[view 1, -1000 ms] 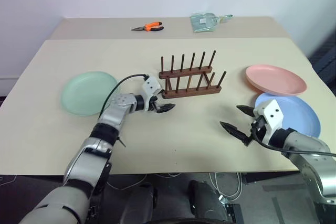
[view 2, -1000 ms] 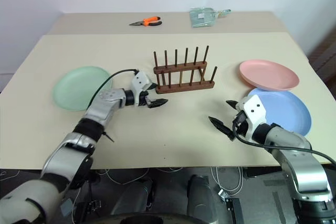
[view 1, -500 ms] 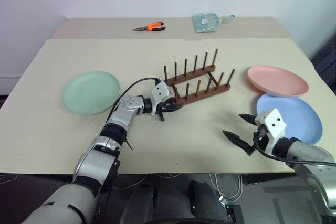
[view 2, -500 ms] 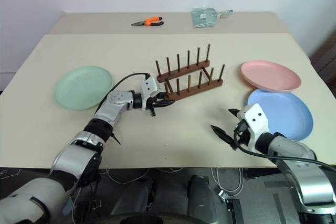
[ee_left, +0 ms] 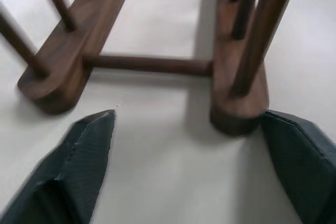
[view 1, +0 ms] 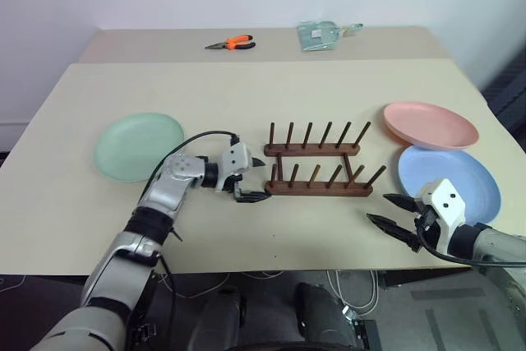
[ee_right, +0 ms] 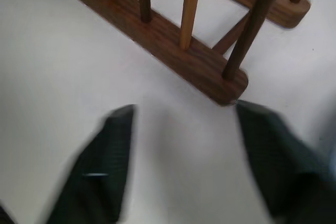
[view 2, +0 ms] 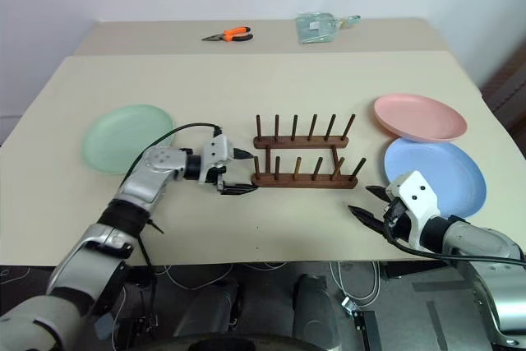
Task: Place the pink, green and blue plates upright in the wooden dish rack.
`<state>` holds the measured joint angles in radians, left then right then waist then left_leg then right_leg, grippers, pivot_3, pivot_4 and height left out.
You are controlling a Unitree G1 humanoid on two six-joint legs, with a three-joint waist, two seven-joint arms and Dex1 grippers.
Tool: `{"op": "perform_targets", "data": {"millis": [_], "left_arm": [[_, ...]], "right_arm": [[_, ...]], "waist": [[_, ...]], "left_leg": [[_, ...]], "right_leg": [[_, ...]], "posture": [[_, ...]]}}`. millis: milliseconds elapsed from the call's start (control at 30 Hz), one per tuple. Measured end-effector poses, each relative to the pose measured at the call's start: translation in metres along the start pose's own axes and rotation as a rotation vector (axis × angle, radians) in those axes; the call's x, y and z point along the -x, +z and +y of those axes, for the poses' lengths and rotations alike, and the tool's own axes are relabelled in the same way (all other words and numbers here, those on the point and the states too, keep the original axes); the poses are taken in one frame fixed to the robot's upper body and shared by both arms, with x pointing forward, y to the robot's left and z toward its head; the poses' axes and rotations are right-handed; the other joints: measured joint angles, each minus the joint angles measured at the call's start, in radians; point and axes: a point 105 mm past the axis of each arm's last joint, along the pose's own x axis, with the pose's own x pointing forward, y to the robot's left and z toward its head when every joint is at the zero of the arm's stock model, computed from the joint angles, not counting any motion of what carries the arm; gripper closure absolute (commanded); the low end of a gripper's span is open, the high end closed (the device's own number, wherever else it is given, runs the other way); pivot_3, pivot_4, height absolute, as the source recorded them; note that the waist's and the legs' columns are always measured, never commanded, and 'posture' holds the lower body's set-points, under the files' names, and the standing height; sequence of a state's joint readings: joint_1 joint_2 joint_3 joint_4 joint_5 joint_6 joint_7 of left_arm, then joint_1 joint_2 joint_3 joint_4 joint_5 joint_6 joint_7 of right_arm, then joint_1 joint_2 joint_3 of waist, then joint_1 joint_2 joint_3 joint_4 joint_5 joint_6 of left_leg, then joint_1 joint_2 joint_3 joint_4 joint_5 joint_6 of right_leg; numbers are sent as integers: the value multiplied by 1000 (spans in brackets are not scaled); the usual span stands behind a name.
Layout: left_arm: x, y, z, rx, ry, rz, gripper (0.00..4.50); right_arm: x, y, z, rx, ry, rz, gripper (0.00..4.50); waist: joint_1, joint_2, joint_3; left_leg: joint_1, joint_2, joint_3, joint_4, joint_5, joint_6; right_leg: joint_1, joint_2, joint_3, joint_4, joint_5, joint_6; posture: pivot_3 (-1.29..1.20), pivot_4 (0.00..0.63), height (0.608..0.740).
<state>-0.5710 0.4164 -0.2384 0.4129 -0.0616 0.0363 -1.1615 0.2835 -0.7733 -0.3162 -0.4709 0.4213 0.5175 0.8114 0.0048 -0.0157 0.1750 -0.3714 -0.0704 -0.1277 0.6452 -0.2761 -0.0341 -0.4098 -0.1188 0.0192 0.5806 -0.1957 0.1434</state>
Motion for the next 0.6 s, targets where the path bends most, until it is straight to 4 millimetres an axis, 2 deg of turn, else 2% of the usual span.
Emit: {"op": "perform_targets", "data": {"millis": [100,133,233,333,467,600], "left_arm": [[21,-7,-19,72,-10,18,2926],[24,-6,-28,92,-22,21,3419],[11,0,-51,130,-37,-10,3419],[-12,9,-59,128,1,-36,3419],[-36,16,-46,98,172,-37,3419],[-53,21,-21,93,339,-24,3419]], "right_arm": [[-6,-4,9,2,33,18,4424],[-10,-6,11,9,36,29,4500],[-24,-13,9,36,10,63,4500],[-37,-12,1,83,-45,60,4500],[-56,-4,-17,141,-143,36,4500],[-77,6,-38,175,-245,19,4500]], "waist": [[-10,1,0],[-11,1,-1],[1,2,-1],[12,2,-1],[9,1,-2],[9,1,-2]], "left_leg": [[0,1,-1,0,0,0],[0,1,-1,0,0,0],[-1,0,-1,1,0,0],[-2,-1,-1,3,0,0],[0,-1,-1,3,0,0],[1,-2,-1,3,0,0]], "right_leg": [[0,0,0,0,-1,-2],[0,0,0,0,-2,-3],[1,-1,0,-2,-2,-3],[1,-1,0,-2,-2,-3],[2,-1,0,-1,-2,-3],[3,0,0,0,-1,-2]], "posture": [[0,150,740],[0,150,740],[0,150,740],[0,150,740],[0,150,740],[0,150,740]]}}
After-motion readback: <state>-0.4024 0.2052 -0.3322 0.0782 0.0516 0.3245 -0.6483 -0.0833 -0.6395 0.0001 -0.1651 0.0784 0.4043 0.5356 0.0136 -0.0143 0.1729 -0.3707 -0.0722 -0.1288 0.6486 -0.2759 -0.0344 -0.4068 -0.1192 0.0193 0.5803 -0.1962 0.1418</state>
